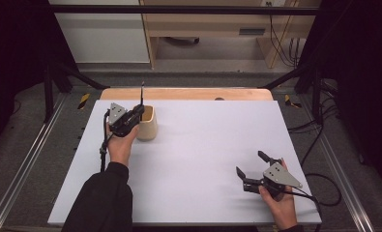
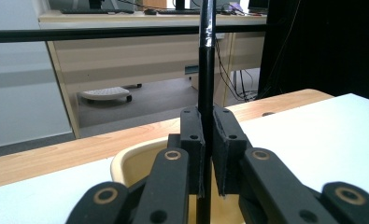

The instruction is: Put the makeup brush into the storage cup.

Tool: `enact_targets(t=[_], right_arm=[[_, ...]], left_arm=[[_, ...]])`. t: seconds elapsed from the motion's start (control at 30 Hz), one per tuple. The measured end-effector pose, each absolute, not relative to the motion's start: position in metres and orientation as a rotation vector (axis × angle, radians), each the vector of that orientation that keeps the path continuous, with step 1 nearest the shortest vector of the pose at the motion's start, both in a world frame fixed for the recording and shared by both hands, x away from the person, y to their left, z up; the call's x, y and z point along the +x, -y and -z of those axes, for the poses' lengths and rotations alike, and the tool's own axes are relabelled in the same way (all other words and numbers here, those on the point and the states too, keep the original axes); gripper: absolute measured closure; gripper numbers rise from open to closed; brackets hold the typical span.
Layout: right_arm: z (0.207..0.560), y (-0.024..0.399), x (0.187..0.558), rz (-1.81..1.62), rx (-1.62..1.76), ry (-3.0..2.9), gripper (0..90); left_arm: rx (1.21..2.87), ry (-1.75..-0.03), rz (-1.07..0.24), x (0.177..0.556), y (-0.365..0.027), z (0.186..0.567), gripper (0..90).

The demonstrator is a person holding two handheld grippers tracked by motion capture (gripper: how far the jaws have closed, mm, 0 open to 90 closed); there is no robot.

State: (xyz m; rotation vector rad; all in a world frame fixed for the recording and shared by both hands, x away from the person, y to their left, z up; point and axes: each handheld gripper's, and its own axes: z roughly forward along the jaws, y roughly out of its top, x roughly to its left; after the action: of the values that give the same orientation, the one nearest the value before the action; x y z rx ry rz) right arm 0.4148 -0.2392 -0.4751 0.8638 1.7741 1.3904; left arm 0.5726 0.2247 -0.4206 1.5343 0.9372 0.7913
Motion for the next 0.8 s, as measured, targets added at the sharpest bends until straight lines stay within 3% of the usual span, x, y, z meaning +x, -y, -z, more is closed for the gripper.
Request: enact_targets(t=[0.27,0.53,0.8], right_arm=[[0.475,0.239,0.415,-1.391,0.864,-1.775,6.3],[0.475,0.239,0.415,-1.392,0.865,-1.777,6.2],[0.475,0.239,0.415,-1.394,0.866,-1.774,6.0]], left_arm=[[1.538,-0.933,-0.787,0.571,-0.226,0.421,83.1],[1.517,-0.939,-0.786,0.564,-0.231,0.415,50.8],[1.556,-0.889,-0.77,0.558,-0.231,0.409,32.6]])
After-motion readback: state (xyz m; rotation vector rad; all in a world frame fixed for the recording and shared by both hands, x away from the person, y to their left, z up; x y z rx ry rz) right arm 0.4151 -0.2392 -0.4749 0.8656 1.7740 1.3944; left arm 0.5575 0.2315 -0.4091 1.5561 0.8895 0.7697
